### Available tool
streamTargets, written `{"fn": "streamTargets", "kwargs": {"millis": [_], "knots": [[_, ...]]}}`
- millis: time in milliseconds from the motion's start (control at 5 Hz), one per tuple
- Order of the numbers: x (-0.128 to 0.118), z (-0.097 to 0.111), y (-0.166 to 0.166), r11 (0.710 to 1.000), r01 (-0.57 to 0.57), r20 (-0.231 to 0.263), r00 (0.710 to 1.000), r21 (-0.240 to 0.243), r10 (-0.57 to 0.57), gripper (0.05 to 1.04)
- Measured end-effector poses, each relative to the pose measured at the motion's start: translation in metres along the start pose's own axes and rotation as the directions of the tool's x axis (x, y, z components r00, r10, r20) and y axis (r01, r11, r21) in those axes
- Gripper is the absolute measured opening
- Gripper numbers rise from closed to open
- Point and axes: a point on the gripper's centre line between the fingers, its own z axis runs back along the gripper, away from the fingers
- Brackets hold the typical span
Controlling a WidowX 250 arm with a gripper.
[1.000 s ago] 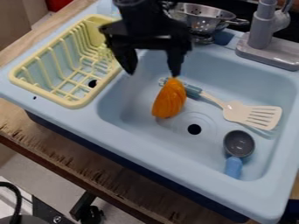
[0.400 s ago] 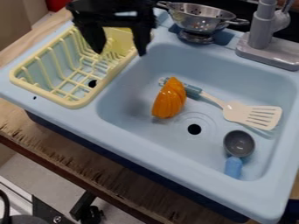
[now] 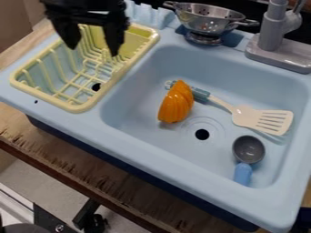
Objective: Pick the orange object and put it in the sink
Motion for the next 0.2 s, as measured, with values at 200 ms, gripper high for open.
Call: {"fn": "streamTargets", "kwargs": {"millis": [200], "knots": [[-0.0097, -0.0044, 0.0018, 0.999, 0.04, 0.0, 0.999, -0.022, -0.04, 0.999]]}}
